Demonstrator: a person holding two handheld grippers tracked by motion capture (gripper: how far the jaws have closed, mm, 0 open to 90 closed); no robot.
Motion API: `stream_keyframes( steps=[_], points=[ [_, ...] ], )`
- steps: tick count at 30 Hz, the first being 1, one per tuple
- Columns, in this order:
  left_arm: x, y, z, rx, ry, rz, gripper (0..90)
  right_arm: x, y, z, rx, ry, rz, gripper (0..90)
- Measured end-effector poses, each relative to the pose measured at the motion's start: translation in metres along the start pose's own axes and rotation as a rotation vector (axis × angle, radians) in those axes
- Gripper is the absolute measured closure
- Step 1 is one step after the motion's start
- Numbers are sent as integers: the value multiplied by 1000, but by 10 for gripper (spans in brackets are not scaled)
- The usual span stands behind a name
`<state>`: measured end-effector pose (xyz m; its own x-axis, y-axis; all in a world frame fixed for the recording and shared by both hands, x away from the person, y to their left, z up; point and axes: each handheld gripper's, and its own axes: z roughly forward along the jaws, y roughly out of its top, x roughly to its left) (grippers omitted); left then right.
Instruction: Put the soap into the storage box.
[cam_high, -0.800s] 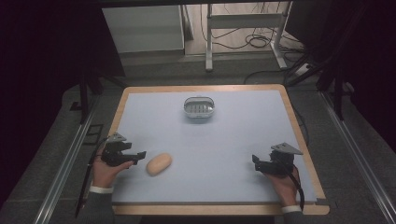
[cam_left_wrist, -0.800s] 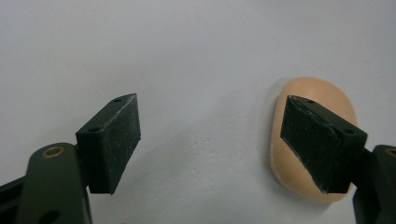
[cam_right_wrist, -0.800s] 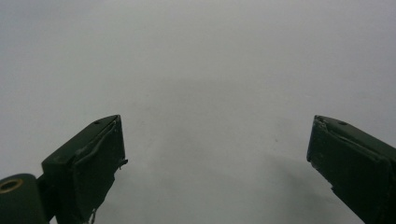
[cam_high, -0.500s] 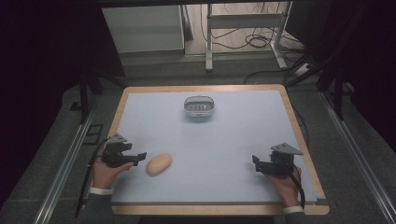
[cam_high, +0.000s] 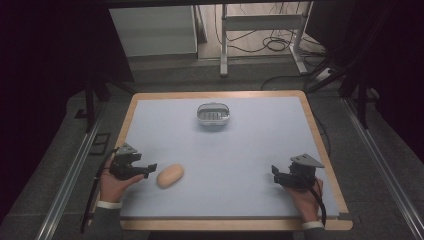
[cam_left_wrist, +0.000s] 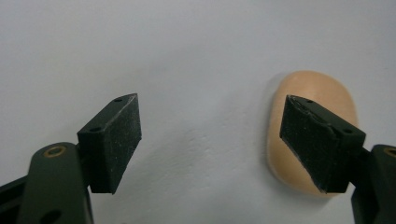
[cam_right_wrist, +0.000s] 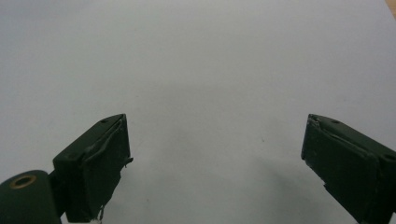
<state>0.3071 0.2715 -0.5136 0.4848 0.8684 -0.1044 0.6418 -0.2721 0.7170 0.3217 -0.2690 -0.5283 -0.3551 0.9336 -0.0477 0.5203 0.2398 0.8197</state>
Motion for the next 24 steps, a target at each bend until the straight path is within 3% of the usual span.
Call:
stream_keyframes(
  steps=[7,15,24],
  points=[
    [-4,-1,4,38,28,-5,205,-2,-1,-2,-19,21,20,80],
    [-7,7,-6,22,11,0,201,-1,-1,-3,-34,25,6,80],
    [-11,12,-7,53,-12,28,188,-1,-3,-6,-63,24,11,80]
  ],
)
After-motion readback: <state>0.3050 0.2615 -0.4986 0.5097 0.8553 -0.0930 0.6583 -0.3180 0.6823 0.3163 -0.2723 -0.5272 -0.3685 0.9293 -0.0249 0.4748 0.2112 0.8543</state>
